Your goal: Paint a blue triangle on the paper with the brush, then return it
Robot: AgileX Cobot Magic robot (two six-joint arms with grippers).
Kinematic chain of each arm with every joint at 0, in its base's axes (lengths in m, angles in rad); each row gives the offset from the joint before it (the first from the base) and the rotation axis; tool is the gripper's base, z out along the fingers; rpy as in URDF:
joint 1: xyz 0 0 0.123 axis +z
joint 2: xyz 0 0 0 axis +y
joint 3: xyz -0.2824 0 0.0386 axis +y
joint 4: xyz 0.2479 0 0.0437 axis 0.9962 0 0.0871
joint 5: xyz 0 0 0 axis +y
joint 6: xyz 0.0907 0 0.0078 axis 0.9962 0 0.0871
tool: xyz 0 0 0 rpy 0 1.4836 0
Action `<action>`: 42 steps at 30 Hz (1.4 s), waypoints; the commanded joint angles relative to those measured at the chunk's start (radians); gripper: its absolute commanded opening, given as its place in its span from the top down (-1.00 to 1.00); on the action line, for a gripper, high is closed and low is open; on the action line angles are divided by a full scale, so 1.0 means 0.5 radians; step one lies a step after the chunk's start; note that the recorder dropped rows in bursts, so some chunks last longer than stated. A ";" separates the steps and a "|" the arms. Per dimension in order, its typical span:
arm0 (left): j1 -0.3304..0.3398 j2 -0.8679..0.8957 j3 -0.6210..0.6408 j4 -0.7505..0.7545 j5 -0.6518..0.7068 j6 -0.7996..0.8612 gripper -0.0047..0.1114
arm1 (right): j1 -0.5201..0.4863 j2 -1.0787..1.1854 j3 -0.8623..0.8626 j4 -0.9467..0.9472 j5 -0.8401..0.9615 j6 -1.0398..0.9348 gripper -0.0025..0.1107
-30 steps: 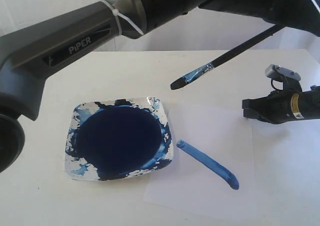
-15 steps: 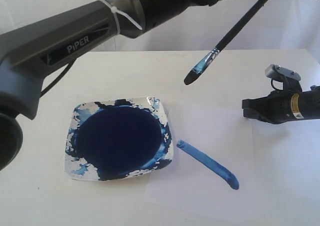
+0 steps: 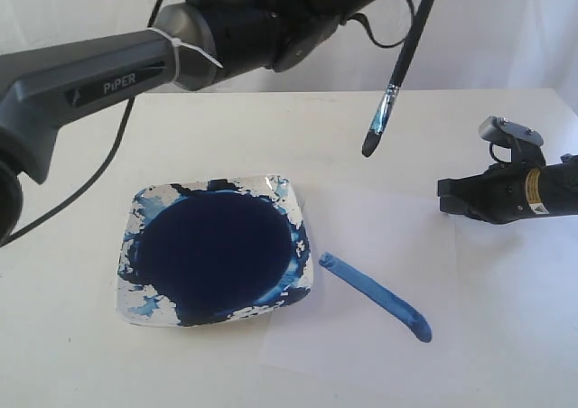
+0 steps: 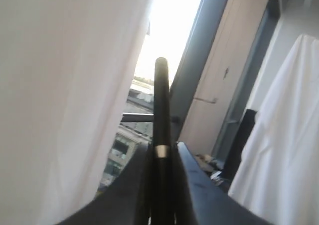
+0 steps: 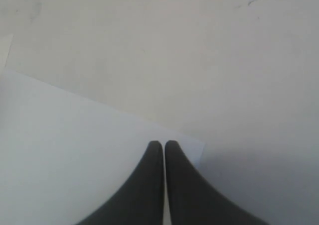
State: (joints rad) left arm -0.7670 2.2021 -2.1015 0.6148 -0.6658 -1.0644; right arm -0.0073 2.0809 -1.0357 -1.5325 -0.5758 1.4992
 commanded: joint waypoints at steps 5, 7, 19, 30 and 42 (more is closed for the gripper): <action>0.095 -0.027 0.051 0.222 -0.282 -0.385 0.92 | -0.003 -0.011 -0.001 -0.016 0.031 0.001 0.91; 0.090 -0.027 0.055 0.222 -0.282 -0.385 0.92 | -0.003 -0.011 -0.001 -0.016 0.031 0.001 0.91; 0.119 -0.027 0.490 -0.270 -0.962 -0.588 0.92 | -0.003 -0.011 -0.001 -0.016 0.027 0.001 0.91; 0.119 0.213 0.554 -0.315 -1.110 -0.869 0.92 | -0.003 -0.011 -0.001 -0.016 0.027 0.001 0.91; 0.022 0.352 0.550 -0.282 -1.110 -0.815 0.92 | -0.003 -0.011 -0.001 -0.016 0.027 0.001 0.91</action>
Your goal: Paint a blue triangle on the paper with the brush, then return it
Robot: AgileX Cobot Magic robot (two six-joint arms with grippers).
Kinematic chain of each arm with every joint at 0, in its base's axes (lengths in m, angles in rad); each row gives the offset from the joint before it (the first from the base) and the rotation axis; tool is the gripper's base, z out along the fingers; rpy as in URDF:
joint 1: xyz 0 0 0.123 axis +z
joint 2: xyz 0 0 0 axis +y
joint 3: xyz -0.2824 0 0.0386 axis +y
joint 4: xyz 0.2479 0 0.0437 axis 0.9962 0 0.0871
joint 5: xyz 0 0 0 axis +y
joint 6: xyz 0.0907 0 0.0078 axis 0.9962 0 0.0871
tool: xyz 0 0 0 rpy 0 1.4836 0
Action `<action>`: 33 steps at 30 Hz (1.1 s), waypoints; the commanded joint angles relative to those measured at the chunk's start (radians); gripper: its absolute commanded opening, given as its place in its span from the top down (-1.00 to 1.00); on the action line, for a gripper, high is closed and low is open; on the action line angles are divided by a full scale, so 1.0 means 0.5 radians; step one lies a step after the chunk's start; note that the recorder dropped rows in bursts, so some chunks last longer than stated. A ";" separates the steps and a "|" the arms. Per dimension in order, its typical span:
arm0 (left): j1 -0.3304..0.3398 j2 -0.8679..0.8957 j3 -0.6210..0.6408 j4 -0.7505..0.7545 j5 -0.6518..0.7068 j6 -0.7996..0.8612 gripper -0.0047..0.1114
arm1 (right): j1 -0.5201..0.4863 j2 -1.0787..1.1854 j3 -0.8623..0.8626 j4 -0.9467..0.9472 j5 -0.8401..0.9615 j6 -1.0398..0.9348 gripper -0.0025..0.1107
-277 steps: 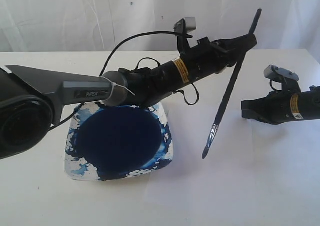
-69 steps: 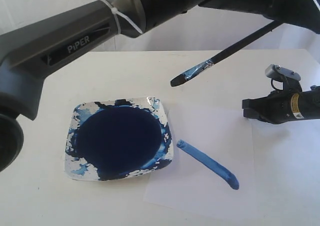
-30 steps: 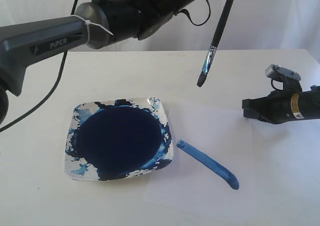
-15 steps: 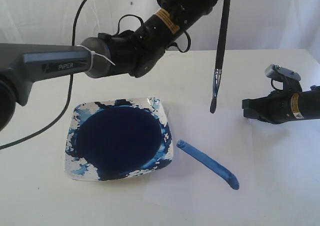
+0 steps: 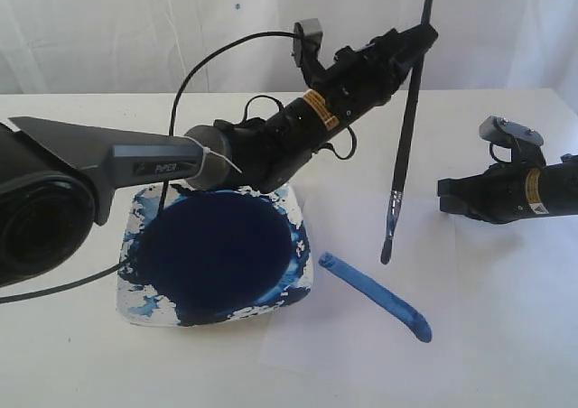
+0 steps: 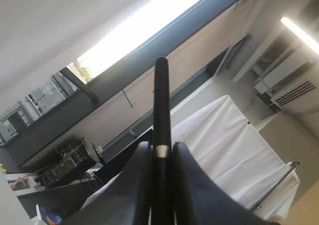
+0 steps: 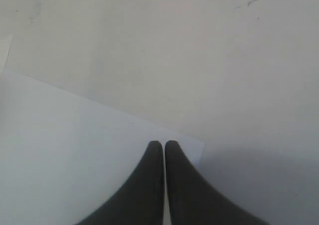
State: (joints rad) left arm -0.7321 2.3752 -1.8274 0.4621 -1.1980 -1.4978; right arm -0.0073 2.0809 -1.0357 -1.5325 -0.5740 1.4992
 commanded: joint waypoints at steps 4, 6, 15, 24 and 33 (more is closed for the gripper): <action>-0.091 0.043 0.002 0.036 -0.046 0.076 0.92 | -0.003 -0.011 -0.001 -0.016 0.023 0.001 0.91; -0.105 0.060 0.002 0.050 -0.046 0.081 0.92 | -0.003 -0.011 -0.001 -0.016 0.023 0.001 0.91; -0.116 0.084 0.002 0.176 -0.046 0.136 0.92 | -0.003 -0.011 -0.001 -0.016 0.023 0.001 0.91; -0.116 -0.024 -0.001 0.643 -0.035 0.383 0.92 | -0.003 -0.011 -0.001 -0.016 0.023 0.001 0.91; -0.120 -0.368 -0.001 1.446 0.186 0.429 0.92 | -0.003 -0.011 -0.001 -0.016 0.023 0.001 0.91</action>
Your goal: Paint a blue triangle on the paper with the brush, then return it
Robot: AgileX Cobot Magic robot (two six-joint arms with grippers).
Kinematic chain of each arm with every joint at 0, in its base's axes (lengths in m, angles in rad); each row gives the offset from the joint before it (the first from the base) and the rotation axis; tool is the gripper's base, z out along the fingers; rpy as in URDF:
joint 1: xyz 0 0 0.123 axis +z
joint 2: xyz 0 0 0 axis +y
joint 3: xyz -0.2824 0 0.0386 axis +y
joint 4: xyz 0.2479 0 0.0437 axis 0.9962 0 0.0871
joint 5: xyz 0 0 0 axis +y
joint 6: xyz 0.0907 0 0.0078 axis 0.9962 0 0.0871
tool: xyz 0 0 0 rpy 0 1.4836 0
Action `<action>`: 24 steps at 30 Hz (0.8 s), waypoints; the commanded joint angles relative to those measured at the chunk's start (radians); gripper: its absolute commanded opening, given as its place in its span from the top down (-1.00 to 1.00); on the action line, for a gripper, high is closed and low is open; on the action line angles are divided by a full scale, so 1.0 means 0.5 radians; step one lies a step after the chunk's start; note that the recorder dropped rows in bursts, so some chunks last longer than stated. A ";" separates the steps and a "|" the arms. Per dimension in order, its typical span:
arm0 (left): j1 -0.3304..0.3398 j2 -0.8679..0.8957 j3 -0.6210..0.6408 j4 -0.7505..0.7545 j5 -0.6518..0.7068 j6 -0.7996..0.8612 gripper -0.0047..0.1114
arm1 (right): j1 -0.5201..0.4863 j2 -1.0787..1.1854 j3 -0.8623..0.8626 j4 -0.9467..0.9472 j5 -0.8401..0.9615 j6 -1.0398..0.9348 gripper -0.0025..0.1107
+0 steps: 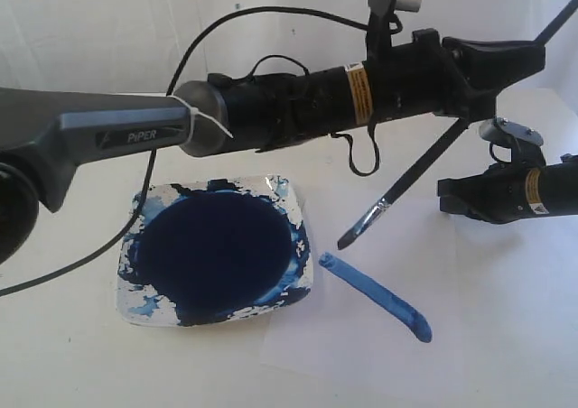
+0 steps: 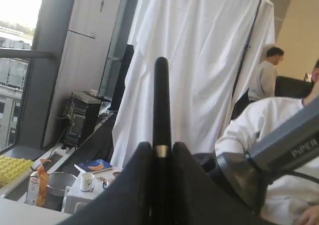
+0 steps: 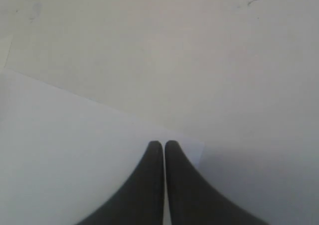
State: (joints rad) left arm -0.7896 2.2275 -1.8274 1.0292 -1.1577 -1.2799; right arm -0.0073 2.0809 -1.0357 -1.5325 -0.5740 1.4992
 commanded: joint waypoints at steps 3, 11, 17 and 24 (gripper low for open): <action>-0.005 -0.114 -0.001 0.580 0.385 -0.115 0.92 | -0.003 -0.011 -0.001 -0.016 0.023 0.001 0.91; -0.102 -0.226 -0.001 1.096 0.790 -0.313 0.92 | -0.003 -0.011 -0.001 -0.016 0.023 0.001 0.91; -0.191 -0.254 -0.001 1.219 0.838 -0.300 0.92 | -0.003 -0.011 -0.001 -0.016 0.023 0.001 0.91; -0.202 -0.254 -0.001 1.008 0.608 -0.078 0.92 | -0.003 -0.011 -0.001 -0.016 0.023 0.001 0.91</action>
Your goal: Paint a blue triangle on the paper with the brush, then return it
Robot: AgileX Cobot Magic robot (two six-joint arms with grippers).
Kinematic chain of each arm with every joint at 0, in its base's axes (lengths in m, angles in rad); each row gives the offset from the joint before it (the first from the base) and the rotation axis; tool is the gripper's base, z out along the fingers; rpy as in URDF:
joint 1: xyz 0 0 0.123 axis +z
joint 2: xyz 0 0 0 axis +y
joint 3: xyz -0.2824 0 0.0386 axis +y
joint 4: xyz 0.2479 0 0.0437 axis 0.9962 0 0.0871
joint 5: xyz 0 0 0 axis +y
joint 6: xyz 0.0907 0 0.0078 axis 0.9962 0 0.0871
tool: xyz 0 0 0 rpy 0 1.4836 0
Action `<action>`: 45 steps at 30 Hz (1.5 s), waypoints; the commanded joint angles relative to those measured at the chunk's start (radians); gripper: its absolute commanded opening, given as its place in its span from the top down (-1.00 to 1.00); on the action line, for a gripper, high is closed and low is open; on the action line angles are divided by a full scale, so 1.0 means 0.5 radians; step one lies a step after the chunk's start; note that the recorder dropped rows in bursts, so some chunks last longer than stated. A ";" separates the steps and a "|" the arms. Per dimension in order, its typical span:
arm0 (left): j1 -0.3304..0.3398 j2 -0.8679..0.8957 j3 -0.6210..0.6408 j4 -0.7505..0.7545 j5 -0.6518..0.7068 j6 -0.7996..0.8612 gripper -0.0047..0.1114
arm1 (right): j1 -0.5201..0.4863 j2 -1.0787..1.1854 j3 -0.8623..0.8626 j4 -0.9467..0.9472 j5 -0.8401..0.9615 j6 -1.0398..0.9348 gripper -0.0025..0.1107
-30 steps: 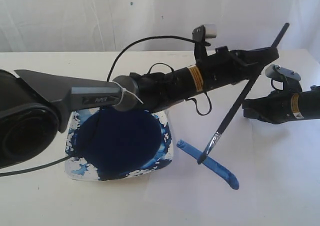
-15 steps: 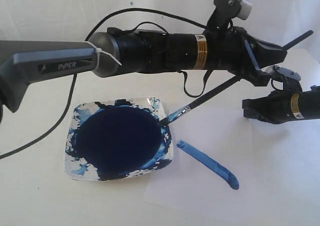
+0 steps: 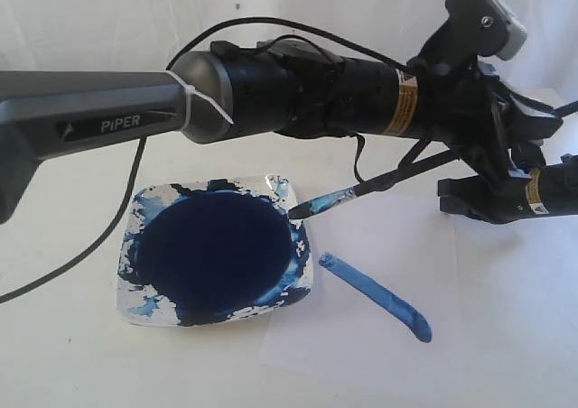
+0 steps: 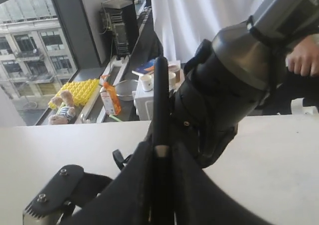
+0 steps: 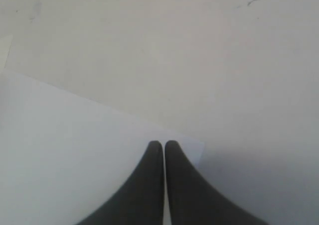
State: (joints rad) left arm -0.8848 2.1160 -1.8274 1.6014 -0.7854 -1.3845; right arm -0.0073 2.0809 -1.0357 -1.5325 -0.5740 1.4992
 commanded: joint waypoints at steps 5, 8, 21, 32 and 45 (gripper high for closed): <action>-0.012 -0.031 -0.001 -0.329 -0.325 0.275 0.92 | -0.003 -0.011 -0.001 -0.016 0.023 0.001 0.91; -0.012 -0.031 -0.001 -0.385 -0.416 0.363 0.92 | -0.003 -0.011 -0.001 -0.016 0.023 0.001 0.91; 0.132 0.052 -0.001 -0.716 -0.871 0.565 0.92 | -0.003 -0.011 -0.001 -0.016 0.023 0.001 0.91; 0.270 0.317 -0.001 -0.981 -0.871 0.629 0.92 | -0.003 -0.011 -0.001 -0.016 0.023 0.001 0.91; 0.291 0.401 -0.001 -1.145 -0.871 0.670 0.92 | -0.003 -0.011 -0.001 -0.016 0.023 0.001 0.91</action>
State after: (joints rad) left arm -0.7427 2.3218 -1.8274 1.0600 -1.2032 -1.0602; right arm -0.0073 2.0809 -1.0357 -1.5325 -0.5740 1.4992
